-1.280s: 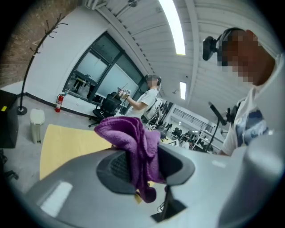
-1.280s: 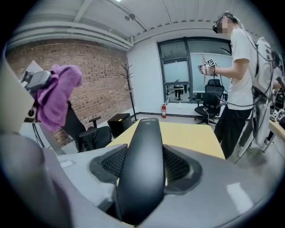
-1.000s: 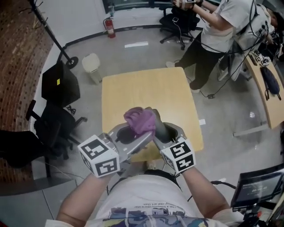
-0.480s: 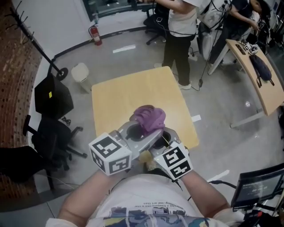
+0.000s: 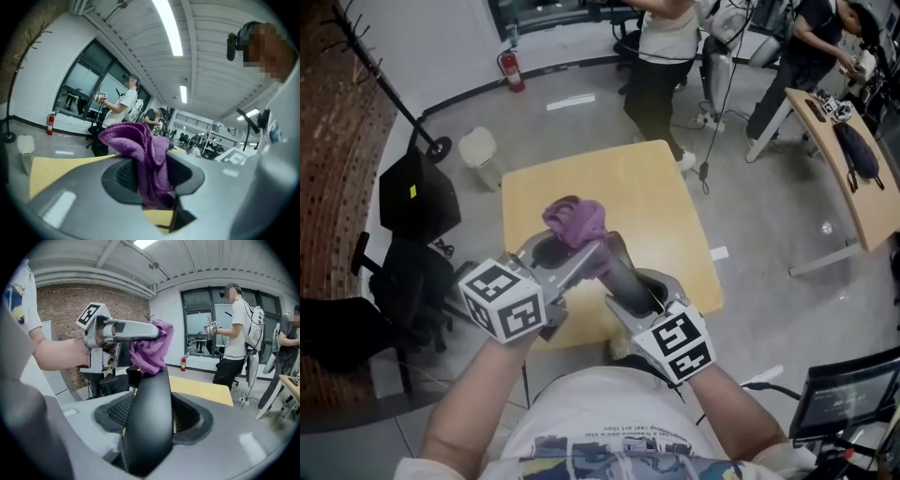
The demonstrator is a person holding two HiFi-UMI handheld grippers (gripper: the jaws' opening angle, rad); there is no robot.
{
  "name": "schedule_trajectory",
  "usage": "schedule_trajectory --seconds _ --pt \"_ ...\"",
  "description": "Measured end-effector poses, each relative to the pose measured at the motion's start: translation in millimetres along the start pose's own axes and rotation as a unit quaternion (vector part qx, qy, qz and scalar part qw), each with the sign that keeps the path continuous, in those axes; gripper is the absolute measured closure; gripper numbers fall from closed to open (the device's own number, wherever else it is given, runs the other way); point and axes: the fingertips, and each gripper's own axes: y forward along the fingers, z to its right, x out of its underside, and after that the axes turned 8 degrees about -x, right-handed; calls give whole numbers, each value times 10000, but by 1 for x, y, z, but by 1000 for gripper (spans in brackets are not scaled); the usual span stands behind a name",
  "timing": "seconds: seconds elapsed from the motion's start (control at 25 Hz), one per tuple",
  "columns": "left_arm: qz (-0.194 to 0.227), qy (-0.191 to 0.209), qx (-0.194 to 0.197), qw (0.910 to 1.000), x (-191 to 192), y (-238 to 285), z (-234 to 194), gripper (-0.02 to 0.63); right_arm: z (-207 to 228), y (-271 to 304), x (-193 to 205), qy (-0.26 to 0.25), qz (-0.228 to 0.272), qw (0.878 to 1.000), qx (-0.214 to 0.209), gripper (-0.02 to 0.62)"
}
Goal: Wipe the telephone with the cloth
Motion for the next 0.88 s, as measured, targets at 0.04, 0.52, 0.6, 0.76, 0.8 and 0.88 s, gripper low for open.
schedule_trajectory --seconds 0.04,0.52,0.6,0.76,0.8,0.88 --pt "33 5 -78 10000 -2 -2 -6 457 -1 -2 0 -4 4 10000 -16 350" --pt "422 -138 -875 9952 -25 -30 -53 456 18 -31 -9 635 604 9958 -266 350" --pt "468 -244 -839 9951 -23 -33 -49 457 25 -37 -14 817 830 9926 -339 351" --pt "547 -607 -562 9951 -18 -36 -28 457 32 -49 -29 1433 1301 9784 -727 351" --pt "553 -705 -461 9949 -16 -36 -21 457 33 -51 -33 1667 1442 9716 -860 351" --pt "563 -934 -237 9938 -12 -36 -6 457 35 -56 -40 2143 1713 9547 -1150 351"
